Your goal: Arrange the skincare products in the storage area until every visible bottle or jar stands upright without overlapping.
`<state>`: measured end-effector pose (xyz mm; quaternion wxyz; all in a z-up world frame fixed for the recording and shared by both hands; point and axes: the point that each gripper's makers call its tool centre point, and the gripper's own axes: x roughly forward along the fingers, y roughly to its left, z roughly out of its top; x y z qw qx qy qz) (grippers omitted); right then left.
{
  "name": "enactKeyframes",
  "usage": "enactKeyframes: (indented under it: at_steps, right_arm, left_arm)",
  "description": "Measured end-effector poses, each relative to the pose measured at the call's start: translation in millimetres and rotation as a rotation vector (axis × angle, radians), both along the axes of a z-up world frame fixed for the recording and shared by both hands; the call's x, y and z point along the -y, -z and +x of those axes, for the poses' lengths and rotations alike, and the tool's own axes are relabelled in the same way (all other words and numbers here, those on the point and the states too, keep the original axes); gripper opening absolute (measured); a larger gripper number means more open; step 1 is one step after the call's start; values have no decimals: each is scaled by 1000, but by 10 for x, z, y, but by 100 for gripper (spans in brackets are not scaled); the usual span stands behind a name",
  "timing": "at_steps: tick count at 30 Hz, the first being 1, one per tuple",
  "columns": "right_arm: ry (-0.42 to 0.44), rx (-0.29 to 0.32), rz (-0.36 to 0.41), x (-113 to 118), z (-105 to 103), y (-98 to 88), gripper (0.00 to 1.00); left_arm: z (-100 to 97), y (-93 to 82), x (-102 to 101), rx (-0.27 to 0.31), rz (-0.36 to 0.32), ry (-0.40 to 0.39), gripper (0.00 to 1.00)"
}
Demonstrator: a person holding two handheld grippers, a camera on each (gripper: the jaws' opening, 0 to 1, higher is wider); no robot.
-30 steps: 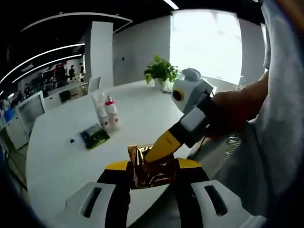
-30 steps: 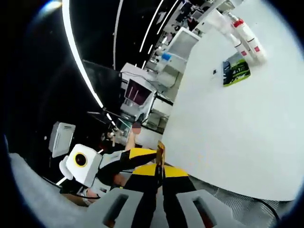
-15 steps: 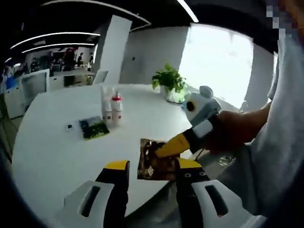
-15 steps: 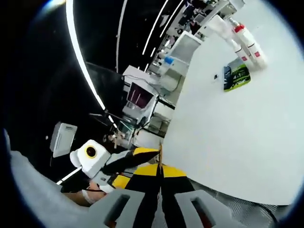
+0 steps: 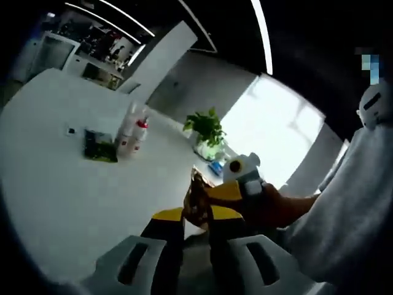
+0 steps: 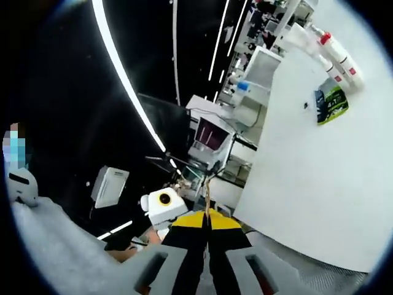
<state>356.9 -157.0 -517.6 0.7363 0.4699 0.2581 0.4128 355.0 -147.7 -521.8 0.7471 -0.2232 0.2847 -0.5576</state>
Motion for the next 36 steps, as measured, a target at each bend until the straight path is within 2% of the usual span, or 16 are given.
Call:
enactKeyframes:
  at_steps: [3, 5, 6, 9, 11, 13, 17, 19, 24, 28, 36]
  right_arm:
    - [-4, -5, 10, -11, -5, -6, 0]
    - [-5, -7, 12, -11, -2, 0, 0]
    - [-4, -5, 38, -16, 3, -38, 0]
    - [13, -15, 16, -20, 26, 6, 0]
    - [36, 1, -23, -10, 62, 42, 6]
    - [28, -1, -30, -23, 47, 49, 10]
    - [-2, 0, -28, -67, 11, 54, 7]
    - [-23, 15, -18, -87, -19, 23, 0]
    - [-4, 43, 13, -58, -5, -68, 0]
    - [25, 16, 70, 10, 36, -106, 0]
    - [57, -8, 86, 76, 84, -81, 0]
  left_arm:
    - [2, -40, -11, -28, -37, 0, 3]
    - [11, -127, -16, -49, -99, -2, 0]
    - [10, -101, -30, -53, -88, -2, 0]
    - [23, -100, -37, -56, -91, -10, 0]
    - [47, -113, -57, -76, -112, -21, 0]
    - [64, -140, -73, -79, -131, -34, 0]
    - [100, -141, -93, -111, -154, -49, 0]
    - [107, -135, -92, -113, -152, -53, 0]
    - [110, -163, -83, -131, -180, -55, 0]
    - [79, -163, -59, -126, -178, -39, 0]
    - [10, -76, 10, -116, -126, -1, 0]
